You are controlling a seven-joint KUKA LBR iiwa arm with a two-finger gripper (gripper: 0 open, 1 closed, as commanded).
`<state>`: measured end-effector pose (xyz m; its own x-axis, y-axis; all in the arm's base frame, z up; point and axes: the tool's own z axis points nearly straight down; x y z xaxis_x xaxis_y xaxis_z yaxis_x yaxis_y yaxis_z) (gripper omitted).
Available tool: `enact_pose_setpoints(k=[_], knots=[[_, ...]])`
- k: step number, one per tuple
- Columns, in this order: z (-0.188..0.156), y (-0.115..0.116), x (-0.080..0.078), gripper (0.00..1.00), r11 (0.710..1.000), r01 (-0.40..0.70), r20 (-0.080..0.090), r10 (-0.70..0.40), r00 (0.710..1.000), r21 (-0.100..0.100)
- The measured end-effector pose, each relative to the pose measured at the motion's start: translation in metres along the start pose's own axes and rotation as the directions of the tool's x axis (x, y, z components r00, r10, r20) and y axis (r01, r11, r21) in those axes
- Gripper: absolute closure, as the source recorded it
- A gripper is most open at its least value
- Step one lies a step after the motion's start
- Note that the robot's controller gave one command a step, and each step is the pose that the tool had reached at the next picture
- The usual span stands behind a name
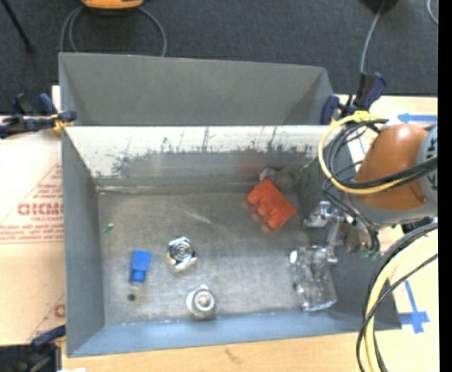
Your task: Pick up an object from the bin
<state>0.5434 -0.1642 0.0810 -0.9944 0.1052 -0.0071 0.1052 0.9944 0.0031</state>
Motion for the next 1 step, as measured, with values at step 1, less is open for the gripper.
enact_pose_setpoints(k=[1], knots=[[0.0046,0.0018,0.0230,0.00,0.999,0.048,0.017,-0.048,0.999,0.007]])
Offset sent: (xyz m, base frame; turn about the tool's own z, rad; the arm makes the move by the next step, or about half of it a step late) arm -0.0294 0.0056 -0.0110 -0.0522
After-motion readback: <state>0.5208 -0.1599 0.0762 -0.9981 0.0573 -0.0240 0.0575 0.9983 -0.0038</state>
